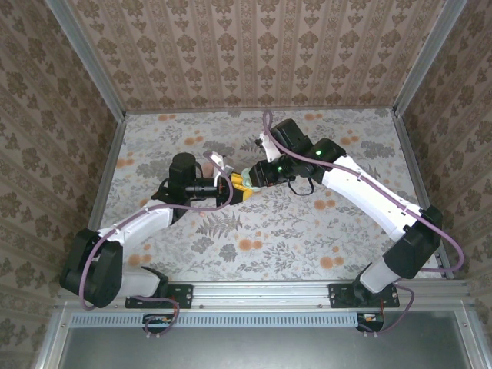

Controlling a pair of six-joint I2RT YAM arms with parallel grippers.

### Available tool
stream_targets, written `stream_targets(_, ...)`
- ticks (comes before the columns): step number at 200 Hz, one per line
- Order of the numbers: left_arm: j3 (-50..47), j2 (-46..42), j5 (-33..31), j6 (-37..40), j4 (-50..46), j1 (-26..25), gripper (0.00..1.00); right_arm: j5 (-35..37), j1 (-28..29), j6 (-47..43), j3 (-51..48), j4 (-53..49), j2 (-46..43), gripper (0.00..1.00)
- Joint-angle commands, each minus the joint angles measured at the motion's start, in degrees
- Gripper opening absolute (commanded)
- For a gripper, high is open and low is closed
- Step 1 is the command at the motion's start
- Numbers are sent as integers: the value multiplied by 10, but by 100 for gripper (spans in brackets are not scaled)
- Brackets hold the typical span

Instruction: Insert wireless bluetooth earbuds into charging case

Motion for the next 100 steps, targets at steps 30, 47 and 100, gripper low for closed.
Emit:
stream_targets(30, -3, -17, 15, -3, 26, -5, 0, -17, -7, 19, 2, 19, -22, 35)
stream_targets(47, -4, -18, 15, -4, 26, -5, 0, -17, -9, 20, -1, 18, -20, 36)
stream_targets(100, -4, -21, 13, -4, 25, -5, 0, -20, -15, 26, -8, 15, -17, 36)
